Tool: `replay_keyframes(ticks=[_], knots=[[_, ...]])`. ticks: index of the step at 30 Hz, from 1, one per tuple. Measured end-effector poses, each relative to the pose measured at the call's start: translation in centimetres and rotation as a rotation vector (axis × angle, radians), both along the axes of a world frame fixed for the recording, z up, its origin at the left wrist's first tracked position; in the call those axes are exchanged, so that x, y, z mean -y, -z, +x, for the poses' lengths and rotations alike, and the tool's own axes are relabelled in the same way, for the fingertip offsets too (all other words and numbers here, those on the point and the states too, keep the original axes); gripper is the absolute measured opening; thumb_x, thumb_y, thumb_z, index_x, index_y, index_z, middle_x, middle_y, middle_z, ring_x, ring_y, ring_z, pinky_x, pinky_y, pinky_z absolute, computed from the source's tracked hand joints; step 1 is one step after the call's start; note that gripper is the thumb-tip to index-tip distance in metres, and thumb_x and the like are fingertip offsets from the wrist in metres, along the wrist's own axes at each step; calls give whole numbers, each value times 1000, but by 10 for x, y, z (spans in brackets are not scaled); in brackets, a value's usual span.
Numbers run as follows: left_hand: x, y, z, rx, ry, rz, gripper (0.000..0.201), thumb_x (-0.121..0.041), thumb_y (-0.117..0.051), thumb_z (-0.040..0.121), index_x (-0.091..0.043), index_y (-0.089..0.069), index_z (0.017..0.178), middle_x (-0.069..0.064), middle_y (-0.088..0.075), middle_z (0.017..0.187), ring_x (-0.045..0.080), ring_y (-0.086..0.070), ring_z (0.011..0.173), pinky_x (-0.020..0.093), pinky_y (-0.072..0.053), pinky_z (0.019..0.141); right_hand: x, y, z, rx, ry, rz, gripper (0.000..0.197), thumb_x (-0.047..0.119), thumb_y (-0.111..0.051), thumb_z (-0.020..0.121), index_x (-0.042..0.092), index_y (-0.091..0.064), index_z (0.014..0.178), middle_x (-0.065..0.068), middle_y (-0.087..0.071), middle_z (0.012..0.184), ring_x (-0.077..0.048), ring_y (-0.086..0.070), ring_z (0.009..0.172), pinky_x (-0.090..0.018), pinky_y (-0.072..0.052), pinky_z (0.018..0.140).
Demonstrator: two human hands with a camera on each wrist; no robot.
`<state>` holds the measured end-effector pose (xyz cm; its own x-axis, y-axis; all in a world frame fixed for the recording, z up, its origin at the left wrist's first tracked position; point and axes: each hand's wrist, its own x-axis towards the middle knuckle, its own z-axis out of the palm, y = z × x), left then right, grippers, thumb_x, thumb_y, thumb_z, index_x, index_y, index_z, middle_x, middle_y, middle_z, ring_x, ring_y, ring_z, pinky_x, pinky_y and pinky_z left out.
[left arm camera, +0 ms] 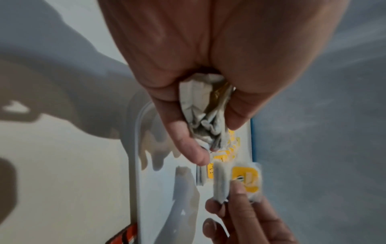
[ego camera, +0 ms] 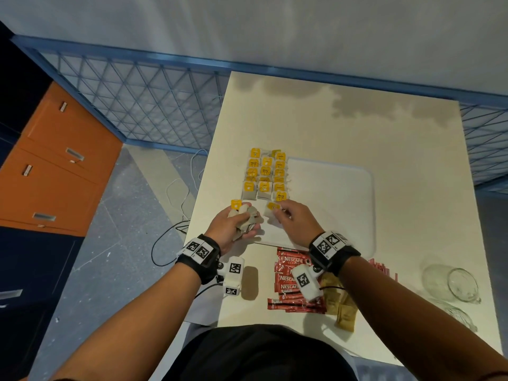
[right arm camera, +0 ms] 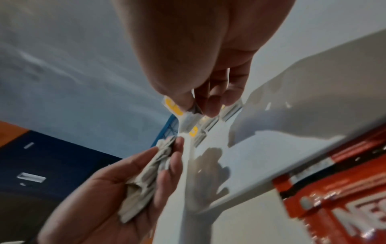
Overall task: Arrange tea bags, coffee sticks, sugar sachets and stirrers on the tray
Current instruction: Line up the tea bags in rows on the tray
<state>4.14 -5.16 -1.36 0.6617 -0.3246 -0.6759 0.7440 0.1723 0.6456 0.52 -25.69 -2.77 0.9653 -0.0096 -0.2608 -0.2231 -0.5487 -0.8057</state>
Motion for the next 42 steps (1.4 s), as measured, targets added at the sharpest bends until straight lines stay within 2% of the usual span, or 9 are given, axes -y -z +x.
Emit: replay_keyframes(ticks=[3,8,12,18,24,29,34,38,42], knots=[[-1,0,-1,10,4,-2,20,-2,-51,101,-6,-58,118,18,-71,98,32,-71,74,34,-58,62,13,11,-1,-1,34,-115,18,23,-59,101,14,-73,109,12,-60,86,-11,-54,78,-26,-37,73],[-3,1,-4,22,34,12,16,-2,-52,101,-9,-61,112,14,-73,95,31,-67,75,35,-60,65,18,28,2,-101,91,-228,15,26,-62,99,14,-71,101,1,-65,89,-22,-60,86,-30,-38,72],[-3,4,-4,5,32,41,19,-7,-56,101,-4,-61,119,16,-73,102,29,-71,81,32,-59,64,13,33,7,-100,180,-206,15,26,-66,97,15,-71,106,0,-67,99,-18,-59,90,-28,-42,78],[-1,4,-4,-11,43,62,18,-12,-62,99,-5,-63,115,18,-73,102,34,-72,89,30,-59,61,7,31,16,-130,236,-220,8,31,-65,95,24,-62,98,10,-59,80,-18,-61,81,-30,-46,71],[-1,9,-1,11,70,104,10,-15,-64,97,-9,-66,105,13,-71,91,24,-70,76,29,-59,64,-1,11,15,19,221,-199,23,40,-61,97,23,-61,112,9,-56,108,-4,-54,92,-27,-44,78],[0,13,1,43,120,89,16,-23,-66,97,-7,-68,100,15,-68,82,24,-64,61,47,-56,79,-18,-16,11,-60,8,9,29,42,-58,100,20,-72,88,7,-67,87,-11,-61,83,-29,-48,76],[1,8,3,50,108,105,17,-26,-64,98,-9,-69,100,17,-68,89,28,-62,72,36,-58,67,-27,-14,7,-95,-30,56,7,30,-67,95,26,-71,93,15,-66,82,6,-58,75,-11,-40,63],[-1,6,5,44,96,114,17,-25,-62,99,-9,-67,104,16,-69,90,28,-63,73,39,-57,71,-30,-11,7,-103,34,61,3,28,-66,93,30,-68,91,13,-67,80,0,-62,69,-22,-48,65],[-1,6,5,29,72,148,12,-23,-65,98,-11,-66,96,9,-68,79,31,-65,77,59,-53,90,-30,-10,3,-10,115,-22,6,30,-66,92,31,-61,89,15,-62,80,-8,-60,74,-32,-51,70]])
